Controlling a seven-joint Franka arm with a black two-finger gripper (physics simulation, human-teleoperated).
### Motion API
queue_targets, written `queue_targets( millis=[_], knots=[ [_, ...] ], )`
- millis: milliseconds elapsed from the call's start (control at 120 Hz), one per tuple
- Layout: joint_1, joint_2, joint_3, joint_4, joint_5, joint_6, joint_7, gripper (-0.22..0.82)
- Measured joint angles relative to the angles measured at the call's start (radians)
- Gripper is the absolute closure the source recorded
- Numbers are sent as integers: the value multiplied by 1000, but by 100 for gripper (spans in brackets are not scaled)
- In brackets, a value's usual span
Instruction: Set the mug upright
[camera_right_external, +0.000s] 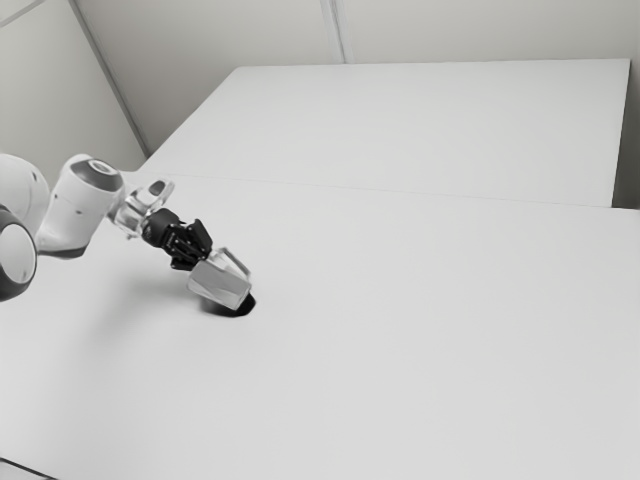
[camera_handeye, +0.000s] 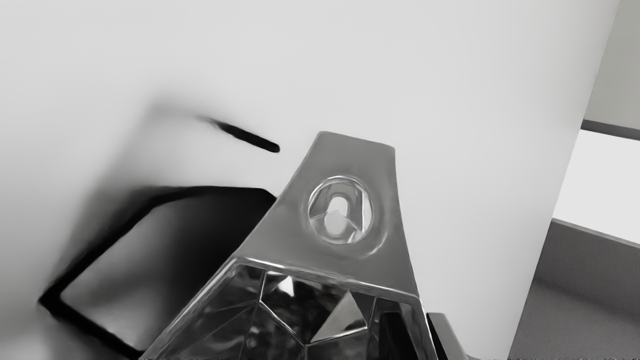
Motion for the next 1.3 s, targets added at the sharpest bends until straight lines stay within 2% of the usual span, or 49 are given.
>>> queue_targets(
  millis=[108,242,467,808,1142,1300],
  knots=[
    [-89,-82,-2,-6,152,54,-22,77],
    [-214,-181,-4,-56,415,181,-60,77],
    [-318,-313,-6,-257,650,394,-161,78],
    [-346,-329,-48,-367,791,591,-327,78],
    [-344,-310,-50,-379,811,655,-430,78],
    [-345,-306,-60,-379,801,654,-452,43]
  ],
)
